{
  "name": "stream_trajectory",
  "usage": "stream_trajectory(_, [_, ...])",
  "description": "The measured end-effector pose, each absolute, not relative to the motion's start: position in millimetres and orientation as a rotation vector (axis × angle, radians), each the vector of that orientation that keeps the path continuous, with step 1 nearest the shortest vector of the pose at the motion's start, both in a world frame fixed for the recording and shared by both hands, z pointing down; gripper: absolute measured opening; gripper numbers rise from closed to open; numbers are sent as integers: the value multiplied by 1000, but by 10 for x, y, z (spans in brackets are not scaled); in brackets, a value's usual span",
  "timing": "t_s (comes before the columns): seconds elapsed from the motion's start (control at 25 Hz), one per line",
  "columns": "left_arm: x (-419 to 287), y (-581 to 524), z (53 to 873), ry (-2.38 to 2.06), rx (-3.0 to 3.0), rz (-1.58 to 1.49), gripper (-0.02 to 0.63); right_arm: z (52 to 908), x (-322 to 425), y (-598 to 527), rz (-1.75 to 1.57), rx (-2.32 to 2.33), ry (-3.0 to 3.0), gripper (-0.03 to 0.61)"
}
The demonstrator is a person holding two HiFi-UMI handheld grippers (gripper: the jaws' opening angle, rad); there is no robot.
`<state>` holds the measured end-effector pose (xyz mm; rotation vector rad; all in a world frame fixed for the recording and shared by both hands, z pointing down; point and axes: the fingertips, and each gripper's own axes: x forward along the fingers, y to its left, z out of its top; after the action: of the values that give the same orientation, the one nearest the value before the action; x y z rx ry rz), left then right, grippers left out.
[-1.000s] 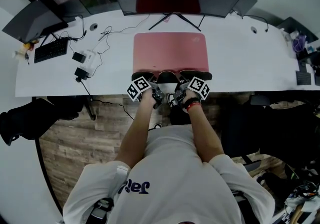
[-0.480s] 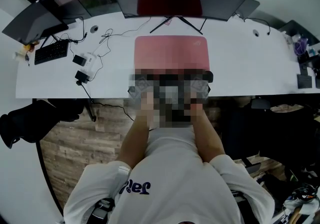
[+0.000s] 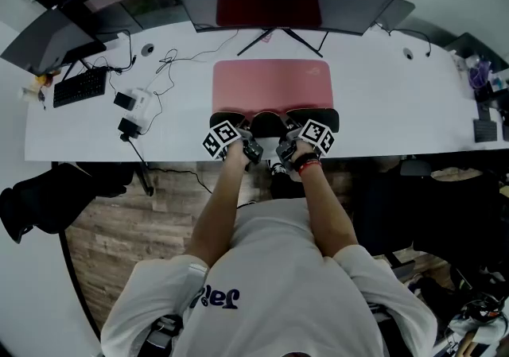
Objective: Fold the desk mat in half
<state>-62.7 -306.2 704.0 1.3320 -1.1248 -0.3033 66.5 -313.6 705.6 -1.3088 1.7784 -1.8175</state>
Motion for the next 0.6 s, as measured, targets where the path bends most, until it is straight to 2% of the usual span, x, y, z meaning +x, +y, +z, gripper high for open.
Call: stream_trajectory(0.6, [-633,-3339,7088,-1129,1344,-288,32,7122,644,-3399,-1852,-1344,1744,51])
